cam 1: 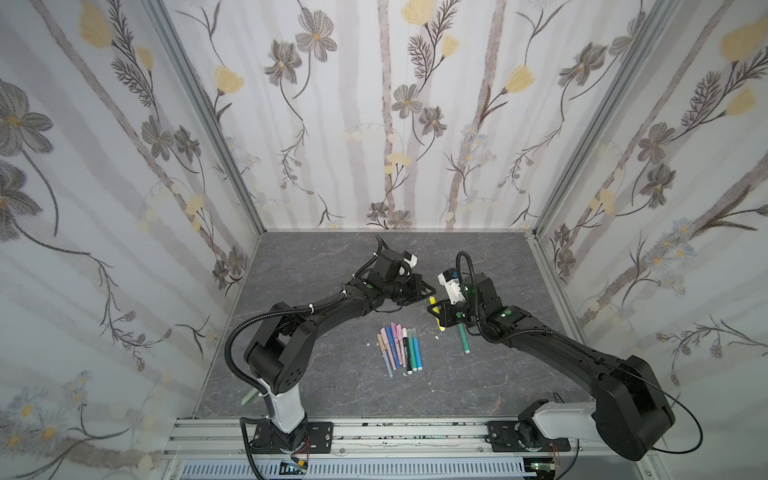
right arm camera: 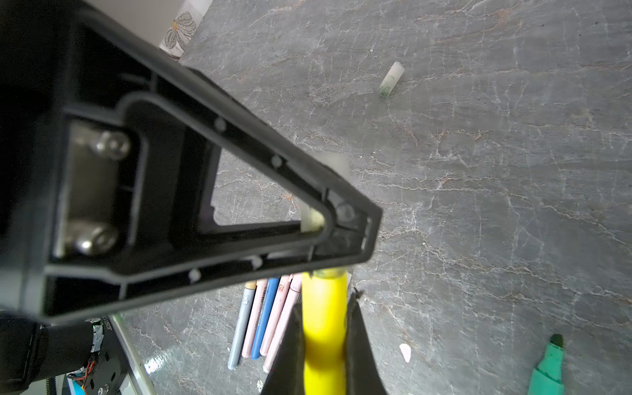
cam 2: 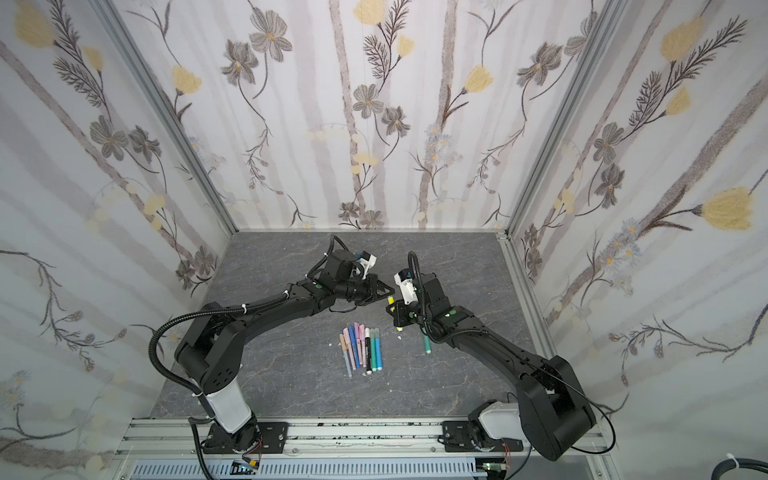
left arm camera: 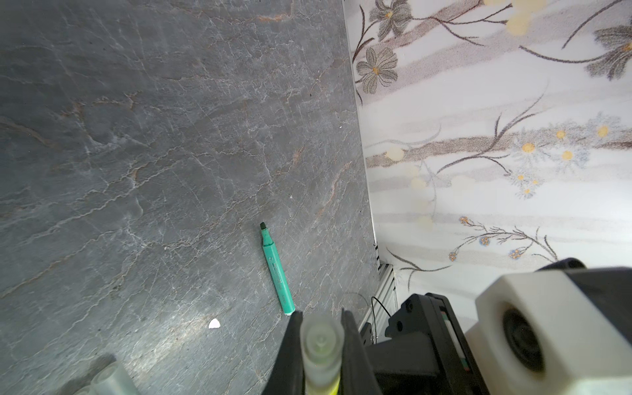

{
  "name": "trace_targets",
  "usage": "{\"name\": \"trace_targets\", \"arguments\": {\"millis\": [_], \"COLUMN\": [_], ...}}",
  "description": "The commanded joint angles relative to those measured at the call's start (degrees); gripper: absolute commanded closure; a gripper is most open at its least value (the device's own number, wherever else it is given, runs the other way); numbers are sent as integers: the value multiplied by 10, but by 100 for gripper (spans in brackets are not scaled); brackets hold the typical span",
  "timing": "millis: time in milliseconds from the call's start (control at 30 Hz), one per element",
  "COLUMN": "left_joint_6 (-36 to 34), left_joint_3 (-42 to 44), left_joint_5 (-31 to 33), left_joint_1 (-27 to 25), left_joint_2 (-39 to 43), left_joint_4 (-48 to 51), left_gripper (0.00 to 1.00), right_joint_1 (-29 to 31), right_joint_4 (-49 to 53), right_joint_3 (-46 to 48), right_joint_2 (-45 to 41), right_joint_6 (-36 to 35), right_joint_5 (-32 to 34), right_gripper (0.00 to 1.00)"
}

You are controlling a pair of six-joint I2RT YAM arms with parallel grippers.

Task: Open the pen caps
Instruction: 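Pull the translucent cap off with the left gripper, away from the right gripper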

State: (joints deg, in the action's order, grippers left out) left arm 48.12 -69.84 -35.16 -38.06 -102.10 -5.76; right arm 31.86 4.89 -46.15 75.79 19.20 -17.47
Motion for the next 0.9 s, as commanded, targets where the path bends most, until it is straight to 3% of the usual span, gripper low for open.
{"name": "trace_targets", "arguments": {"millis": [0, 233, 500, 867], "left_joint_6": [0, -4, -29, -53], "left_joint_3": [-1, -19, -74, -59], "left_joint_5": [27, 73, 76, 77], "left_joint_1": [7, 27, 38, 78], "left_joint_2": [2, -24, -60, -47], "left_joint_4": [-23, -27, 11, 33], "left_gripper": [100, 100, 100, 100], "right_joint_1": [0, 5, 15, 17], "right_joint_4": [-10, -5, 14, 26], "right_joint_3": [6, 50, 105, 142], "right_joint_2": [-3, -27, -84, -116], "right_joint_6": [0, 1, 2, 25], "right_joint_5": [-7, -11, 11, 42], "right_gripper": [100, 100, 100, 100]}}
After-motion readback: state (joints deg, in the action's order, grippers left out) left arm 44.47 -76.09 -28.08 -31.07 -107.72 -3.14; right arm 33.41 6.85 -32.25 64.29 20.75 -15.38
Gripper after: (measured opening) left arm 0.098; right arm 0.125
